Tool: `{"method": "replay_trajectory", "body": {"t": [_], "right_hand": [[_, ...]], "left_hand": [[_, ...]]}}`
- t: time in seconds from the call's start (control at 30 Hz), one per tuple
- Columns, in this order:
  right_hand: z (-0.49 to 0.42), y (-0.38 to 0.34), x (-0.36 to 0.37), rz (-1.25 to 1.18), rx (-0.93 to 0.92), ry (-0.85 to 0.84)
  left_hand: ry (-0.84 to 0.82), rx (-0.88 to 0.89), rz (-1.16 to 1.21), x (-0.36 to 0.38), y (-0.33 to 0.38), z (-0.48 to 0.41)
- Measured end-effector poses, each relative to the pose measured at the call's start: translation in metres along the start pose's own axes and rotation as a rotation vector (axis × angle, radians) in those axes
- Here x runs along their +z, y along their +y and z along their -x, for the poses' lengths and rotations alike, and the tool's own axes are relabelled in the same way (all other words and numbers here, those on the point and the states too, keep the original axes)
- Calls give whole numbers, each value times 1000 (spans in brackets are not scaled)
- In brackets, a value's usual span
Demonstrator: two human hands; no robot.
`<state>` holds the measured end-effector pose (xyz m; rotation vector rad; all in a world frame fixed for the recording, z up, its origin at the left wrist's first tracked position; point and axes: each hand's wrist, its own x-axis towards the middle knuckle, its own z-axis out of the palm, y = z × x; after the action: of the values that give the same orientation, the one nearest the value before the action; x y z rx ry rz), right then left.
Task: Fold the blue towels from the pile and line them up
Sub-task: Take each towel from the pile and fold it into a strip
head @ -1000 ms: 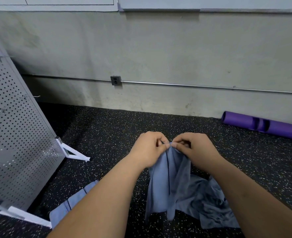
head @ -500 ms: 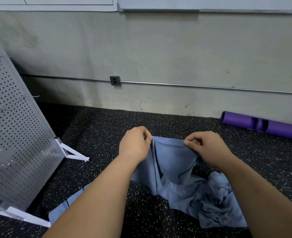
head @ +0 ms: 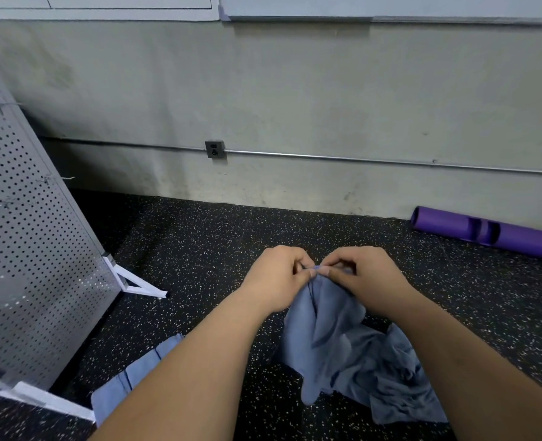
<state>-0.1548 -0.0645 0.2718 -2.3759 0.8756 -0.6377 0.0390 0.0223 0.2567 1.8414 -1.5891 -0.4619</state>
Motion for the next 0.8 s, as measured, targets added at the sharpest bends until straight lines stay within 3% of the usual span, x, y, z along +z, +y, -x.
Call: {"method": "replay_trajectory", "body": {"t": [0.27,0.43,0.67,0.8], "right_hand": [[1,24,-16,22,176,26],[3,31,-23,-19,223,66],[6,24,-22,-312,234,141],[7,12,-22,-469,261,80]], "left_hand": [[188,-212,-81,-14,-16,-6],[222,-275,-86,-19,-22,-5],[255,-264,42,-19,-21,-4],[218,-243,167,-20,-23,-3]]}}
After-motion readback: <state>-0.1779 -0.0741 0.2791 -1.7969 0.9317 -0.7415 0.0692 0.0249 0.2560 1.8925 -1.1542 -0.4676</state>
